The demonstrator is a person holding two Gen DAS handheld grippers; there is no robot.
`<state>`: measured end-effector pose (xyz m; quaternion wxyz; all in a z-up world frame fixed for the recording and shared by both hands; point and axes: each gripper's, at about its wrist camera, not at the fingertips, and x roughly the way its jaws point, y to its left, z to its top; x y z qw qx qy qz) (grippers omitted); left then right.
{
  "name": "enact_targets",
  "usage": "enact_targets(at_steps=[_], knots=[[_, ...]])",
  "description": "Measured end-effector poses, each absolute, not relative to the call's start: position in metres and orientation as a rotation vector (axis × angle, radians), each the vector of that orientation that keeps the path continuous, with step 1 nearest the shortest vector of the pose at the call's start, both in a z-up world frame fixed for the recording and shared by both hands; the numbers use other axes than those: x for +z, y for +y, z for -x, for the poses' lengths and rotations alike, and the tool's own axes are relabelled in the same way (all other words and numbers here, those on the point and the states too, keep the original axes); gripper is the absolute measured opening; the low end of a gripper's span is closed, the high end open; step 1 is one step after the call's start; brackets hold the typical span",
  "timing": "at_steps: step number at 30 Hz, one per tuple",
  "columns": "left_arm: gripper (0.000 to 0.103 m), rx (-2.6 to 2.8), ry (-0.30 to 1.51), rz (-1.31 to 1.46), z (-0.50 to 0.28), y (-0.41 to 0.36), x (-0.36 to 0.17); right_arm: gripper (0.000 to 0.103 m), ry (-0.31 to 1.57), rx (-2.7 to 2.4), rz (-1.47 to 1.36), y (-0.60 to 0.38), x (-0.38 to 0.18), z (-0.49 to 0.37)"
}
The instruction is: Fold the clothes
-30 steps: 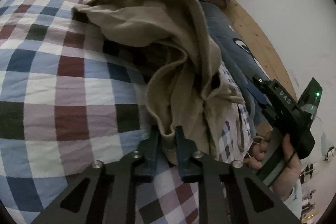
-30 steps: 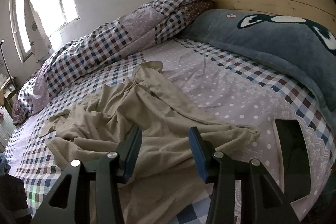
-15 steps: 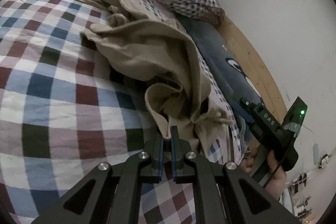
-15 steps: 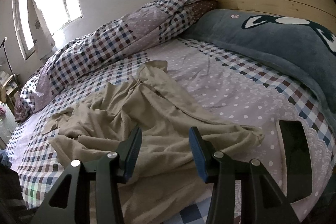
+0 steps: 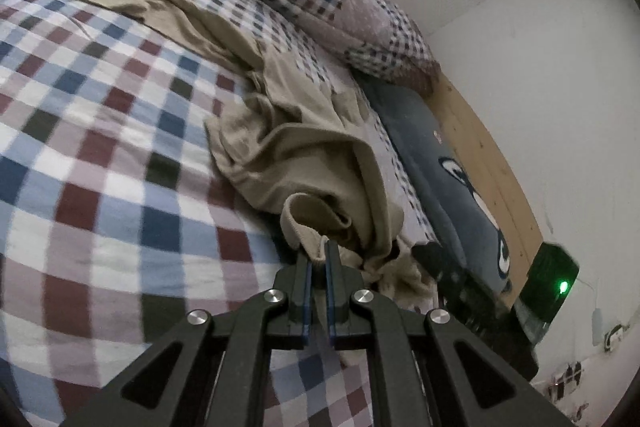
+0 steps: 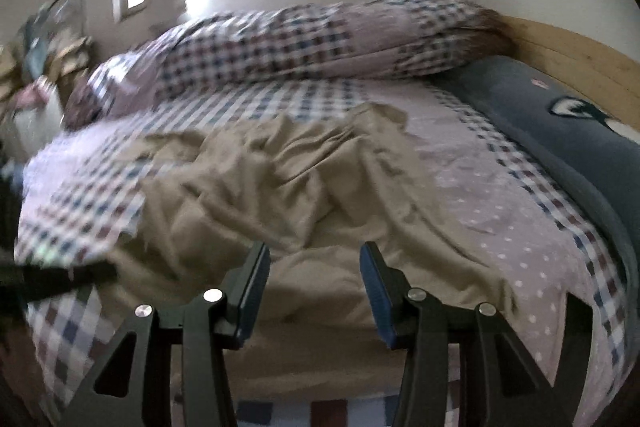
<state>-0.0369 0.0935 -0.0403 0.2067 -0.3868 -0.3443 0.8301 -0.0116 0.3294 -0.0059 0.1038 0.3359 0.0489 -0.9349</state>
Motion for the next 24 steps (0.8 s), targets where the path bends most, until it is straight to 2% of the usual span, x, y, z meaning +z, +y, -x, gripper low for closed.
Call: enact_targets(at_steps=[9,24], knots=[[0.004,2.374,-0.994,1.022,0.026,0.053,-0.034,0.052,0.255,-2.572,-1.010,0.291,-0.021,0.008],[0.004,2.476,-1.121,0.919,0.012,-0.024,-0.018,0.052,0.261,-2.507,-0.928,0.249,-0.013,0.007]])
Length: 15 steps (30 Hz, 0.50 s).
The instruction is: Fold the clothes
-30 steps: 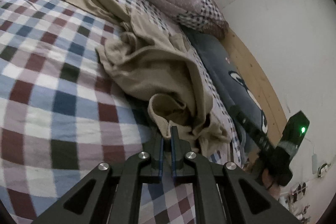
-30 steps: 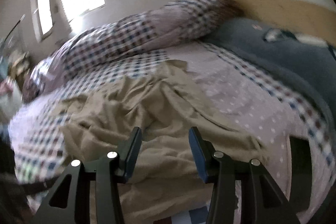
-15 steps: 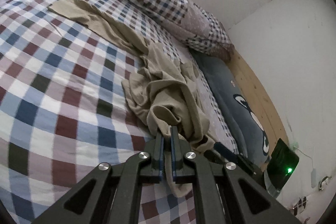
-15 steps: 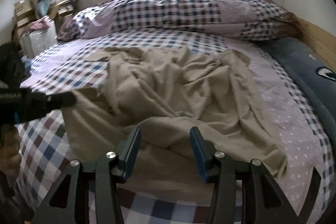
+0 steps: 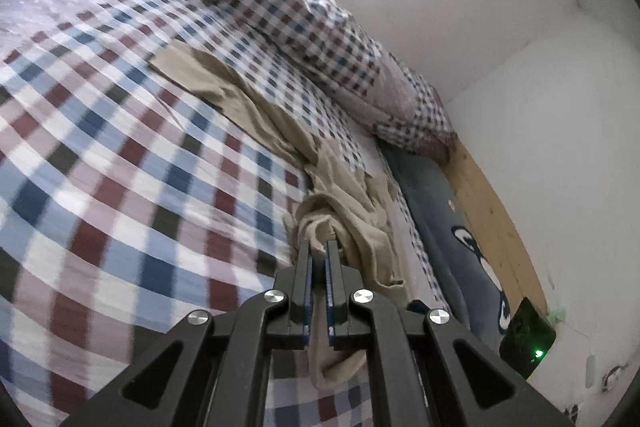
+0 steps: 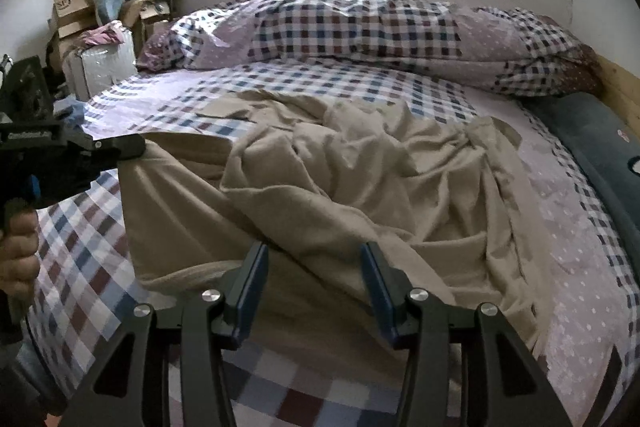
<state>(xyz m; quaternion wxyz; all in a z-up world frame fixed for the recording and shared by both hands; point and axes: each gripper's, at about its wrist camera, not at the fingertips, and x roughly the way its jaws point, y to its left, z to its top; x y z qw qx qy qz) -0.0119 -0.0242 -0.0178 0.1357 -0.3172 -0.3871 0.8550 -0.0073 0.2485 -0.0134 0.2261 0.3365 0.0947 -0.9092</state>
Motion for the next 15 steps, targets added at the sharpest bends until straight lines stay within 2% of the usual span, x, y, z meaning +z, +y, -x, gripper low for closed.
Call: enact_targets(at_steps=[15], knots=[[0.004,2.623,-1.333,0.757,-0.019,-0.145,-0.006,0.054,0.228,-2.376,-0.868,0.179,-0.012,0.012]])
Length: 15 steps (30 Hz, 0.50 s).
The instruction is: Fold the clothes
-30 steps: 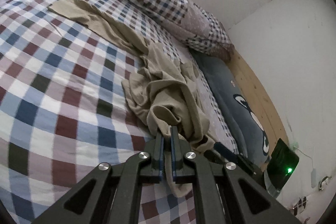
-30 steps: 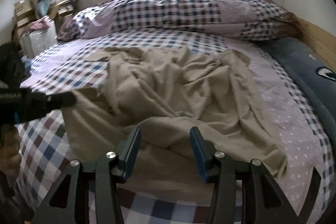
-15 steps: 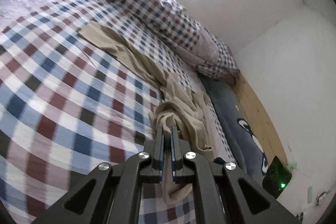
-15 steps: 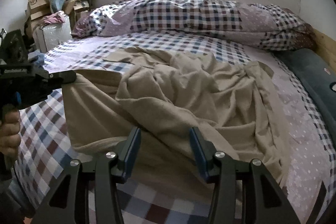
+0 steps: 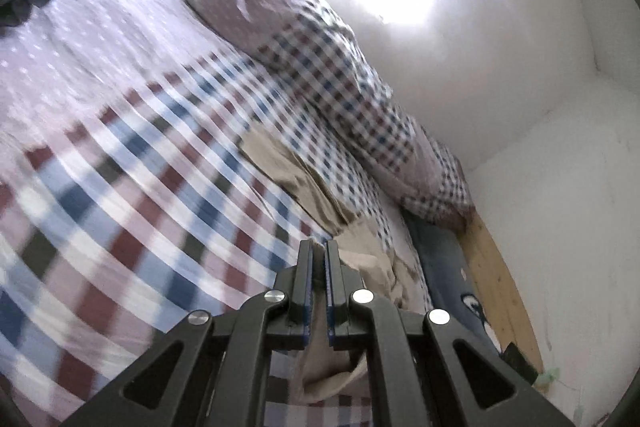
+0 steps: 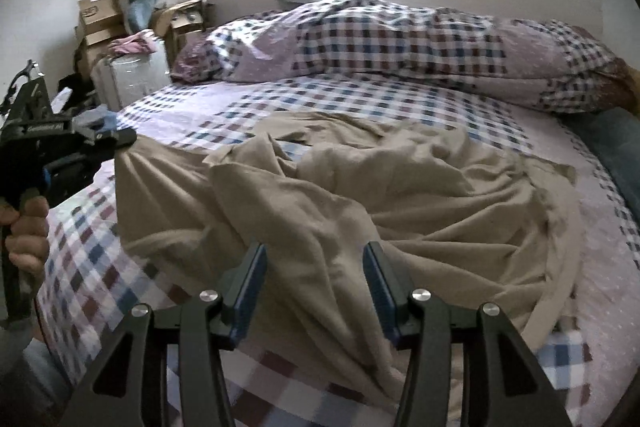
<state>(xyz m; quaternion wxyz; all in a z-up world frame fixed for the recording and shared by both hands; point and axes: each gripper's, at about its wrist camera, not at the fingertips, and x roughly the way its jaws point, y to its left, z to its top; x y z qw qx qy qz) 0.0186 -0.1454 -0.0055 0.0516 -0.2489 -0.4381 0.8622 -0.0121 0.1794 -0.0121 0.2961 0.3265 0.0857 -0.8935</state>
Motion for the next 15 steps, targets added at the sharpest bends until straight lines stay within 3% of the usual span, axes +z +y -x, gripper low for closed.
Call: enact_targets(at_steps=[12,13,15], knots=[[0.004,2.661,-1.359,0.862,-0.024,-0.185,-0.032,0.053,0.310,-2.272,-0.850,0.097,-0.030,0.008],[0.004,2.658,-1.367,0.877,-0.024,-0.186,-0.034,0.051,0.325,-2.273,-0.850,0.094,-0.031,0.008],[0.004,2.644,-1.384,0.902,-0.024,-0.187,-0.039,0.033,0.357,-2.282,-0.854,0.088,-0.035,0.008]])
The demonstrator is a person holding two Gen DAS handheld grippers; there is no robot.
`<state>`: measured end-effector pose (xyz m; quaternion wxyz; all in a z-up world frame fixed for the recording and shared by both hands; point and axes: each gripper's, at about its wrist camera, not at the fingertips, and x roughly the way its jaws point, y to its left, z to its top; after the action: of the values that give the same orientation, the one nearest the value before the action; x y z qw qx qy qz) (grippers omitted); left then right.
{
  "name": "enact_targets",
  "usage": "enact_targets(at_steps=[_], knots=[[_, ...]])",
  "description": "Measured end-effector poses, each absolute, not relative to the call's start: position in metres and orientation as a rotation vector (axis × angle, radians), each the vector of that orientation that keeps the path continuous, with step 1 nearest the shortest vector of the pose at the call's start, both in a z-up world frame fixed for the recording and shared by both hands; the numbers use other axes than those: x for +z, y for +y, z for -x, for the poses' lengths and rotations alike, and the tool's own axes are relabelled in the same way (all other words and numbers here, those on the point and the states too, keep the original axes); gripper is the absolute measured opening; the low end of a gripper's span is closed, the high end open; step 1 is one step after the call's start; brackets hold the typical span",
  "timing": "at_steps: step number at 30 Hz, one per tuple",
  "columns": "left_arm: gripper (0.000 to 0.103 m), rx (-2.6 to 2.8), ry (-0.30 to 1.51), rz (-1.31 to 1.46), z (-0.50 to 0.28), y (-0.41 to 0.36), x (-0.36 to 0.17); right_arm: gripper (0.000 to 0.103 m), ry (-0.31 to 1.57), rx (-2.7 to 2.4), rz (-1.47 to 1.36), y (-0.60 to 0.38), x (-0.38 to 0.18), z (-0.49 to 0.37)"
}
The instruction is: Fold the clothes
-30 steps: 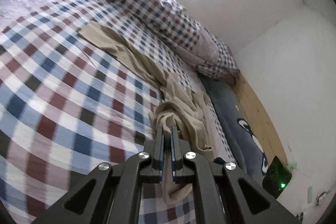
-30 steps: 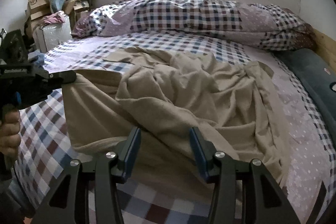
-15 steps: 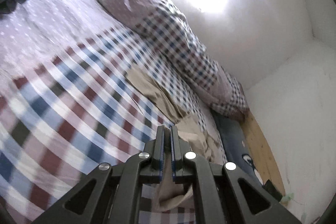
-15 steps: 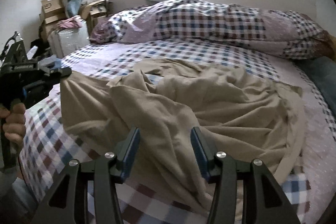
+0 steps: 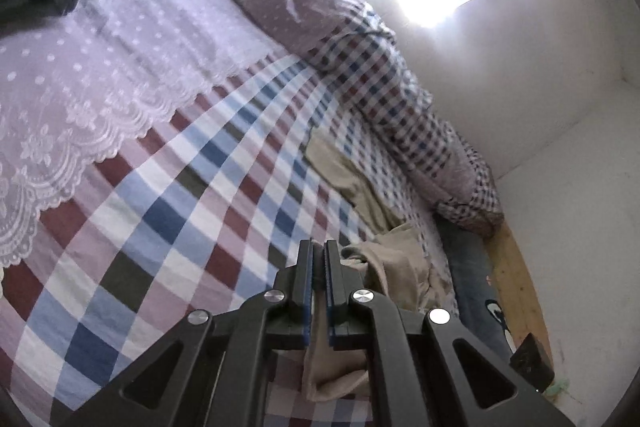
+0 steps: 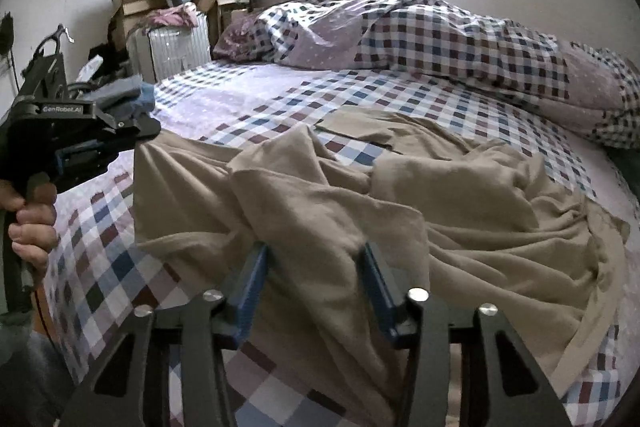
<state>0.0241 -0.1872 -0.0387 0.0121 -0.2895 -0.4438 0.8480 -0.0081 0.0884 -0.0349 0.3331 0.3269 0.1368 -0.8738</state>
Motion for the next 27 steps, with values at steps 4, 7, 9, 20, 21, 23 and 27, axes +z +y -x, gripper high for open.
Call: enact_targets(at_steps=[4,7,9,20,21,23,27], knots=[[0.004,2.638,-1.388,0.934,-0.025,-0.184,-0.042,0.011,0.334,-2.316,-0.850,0.094,-0.031,0.012],[0.004,2.639,-1.401,0.938,-0.025,-0.184,-0.042,0.008,0.262,-2.348,-0.835,0.106,-0.022,0.017],[0.004,2.645,-1.412,0.943,-0.025,-0.185,-0.043,0.007,0.211,-2.379,-0.820,0.117,-0.015,0.021],[0.016,2.622,-1.356,0.952,-0.020,-0.164,-0.038,0.007,-0.046,-2.560,-0.806,0.183,0.008,0.039],[0.023,2.590,-1.346,0.949,-0.019,-0.158,-0.038,0.007,-0.053,-2.589,-0.809,0.189,0.008,0.041],[0.050,2.525,-1.326,0.941,-0.015,-0.146,-0.037,0.007,-0.058,-2.647,-0.816,0.198,0.009,0.043],[0.061,2.409,-1.283,0.938,-0.009,-0.122,-0.036,0.008,-0.112,-2.745,-0.874,0.222,0.007,0.052]])
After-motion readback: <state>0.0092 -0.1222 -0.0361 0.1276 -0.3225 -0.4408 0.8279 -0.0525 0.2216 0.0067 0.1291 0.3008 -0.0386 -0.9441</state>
